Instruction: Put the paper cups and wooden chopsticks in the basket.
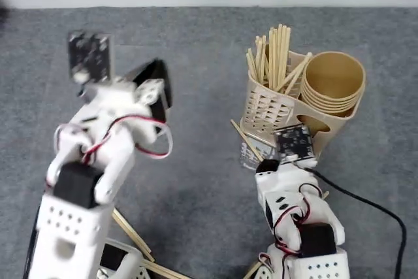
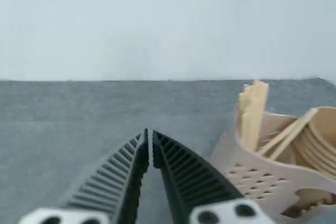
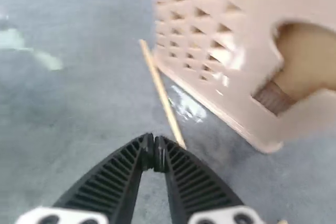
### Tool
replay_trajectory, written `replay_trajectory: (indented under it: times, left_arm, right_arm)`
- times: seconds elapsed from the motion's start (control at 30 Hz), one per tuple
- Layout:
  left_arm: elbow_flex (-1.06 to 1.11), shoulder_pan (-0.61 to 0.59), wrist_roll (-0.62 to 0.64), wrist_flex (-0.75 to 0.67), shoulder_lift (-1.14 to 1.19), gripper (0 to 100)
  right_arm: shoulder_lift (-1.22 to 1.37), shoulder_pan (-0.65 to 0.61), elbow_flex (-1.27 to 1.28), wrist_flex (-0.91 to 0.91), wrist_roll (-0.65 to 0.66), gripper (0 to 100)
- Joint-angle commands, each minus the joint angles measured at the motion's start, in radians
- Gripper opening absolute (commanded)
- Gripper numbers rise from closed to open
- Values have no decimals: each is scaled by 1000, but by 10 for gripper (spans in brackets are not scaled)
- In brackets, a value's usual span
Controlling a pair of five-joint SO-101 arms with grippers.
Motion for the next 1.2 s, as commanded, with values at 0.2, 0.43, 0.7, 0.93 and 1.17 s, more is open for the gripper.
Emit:
replay_trajectory:
  times: [0.2, 0.43, 0.7, 0.93, 1.17]
  left_arm:
    - [387, -166, -11, -37, -393, 13]
    - [633, -180, -11, -129, -569, 13]
    - [696, -186, -11, -130, -660, 14]
    - [705, -186, -11, -130, -667, 14]
    - [705, -186, -11, -130, -667, 14]
  right_arm:
    - [441, -159, -249, 21, 207, 10]
    - [751, -153, -342, -18, 400, 12]
    - [1138, -134, -537, -71, 462, 135]
    - [1388, -54, -727, -74, 520, 169]
    - [1560, -21, -850, -81, 540, 169]
